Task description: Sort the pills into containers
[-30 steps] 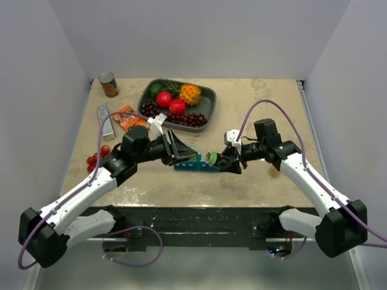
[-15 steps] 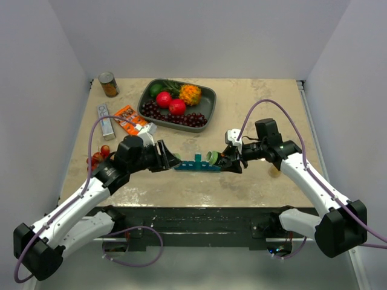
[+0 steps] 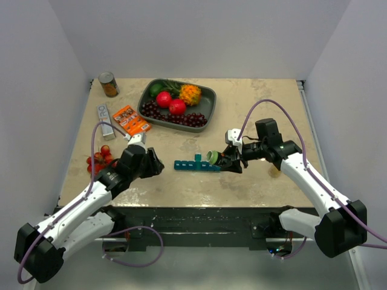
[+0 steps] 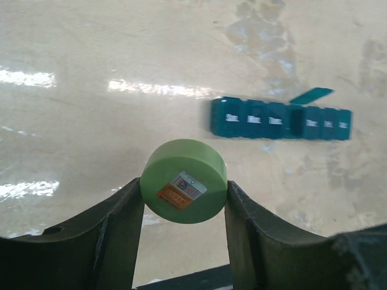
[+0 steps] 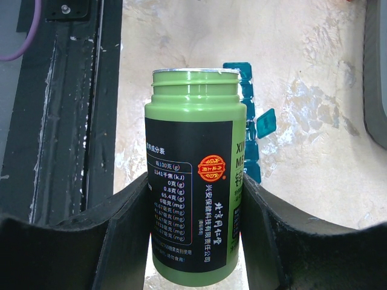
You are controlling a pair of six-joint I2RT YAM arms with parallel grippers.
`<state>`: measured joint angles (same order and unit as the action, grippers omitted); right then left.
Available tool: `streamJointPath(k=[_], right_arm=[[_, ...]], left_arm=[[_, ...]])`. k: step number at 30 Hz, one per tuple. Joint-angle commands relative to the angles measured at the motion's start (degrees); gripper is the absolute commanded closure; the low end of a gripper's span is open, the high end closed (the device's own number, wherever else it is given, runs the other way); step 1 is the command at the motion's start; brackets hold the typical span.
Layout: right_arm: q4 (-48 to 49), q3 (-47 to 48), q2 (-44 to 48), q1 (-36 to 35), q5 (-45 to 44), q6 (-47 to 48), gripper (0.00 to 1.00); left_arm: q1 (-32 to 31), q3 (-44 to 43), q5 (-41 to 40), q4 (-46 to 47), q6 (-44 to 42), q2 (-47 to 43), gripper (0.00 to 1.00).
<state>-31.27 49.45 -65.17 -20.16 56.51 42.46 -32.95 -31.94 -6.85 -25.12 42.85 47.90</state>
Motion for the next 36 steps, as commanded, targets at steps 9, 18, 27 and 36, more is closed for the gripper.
streamJointPath(k=[9, 18, 27, 36], right_arm=[[1.4, -0.1, 2.0, 0.7, 1.8, 0.3, 1.00], [1.5, -0.1, 2.0, 0.7, 1.9, 0.3, 1.00], [1.5, -0.1, 2.0, 0.8, 2.0, 0.3, 1.00], [1.5, -0.2, 2.1, 0.9, 1.9, 0.3, 1.00]], left_arm=[[5.0, -2.2, -6.9, -1.2, -4.1, 12.1, 1.00], [7.6, -1.1, -5.7, 1.0, -5.8, 15.6, 0.91], [8.6, -0.6, -4.7, 2.2, -6.6, 17.7, 0.76], [8.8, -0.6, -4.9, 1.8, -6.3, 17.4, 0.59]])
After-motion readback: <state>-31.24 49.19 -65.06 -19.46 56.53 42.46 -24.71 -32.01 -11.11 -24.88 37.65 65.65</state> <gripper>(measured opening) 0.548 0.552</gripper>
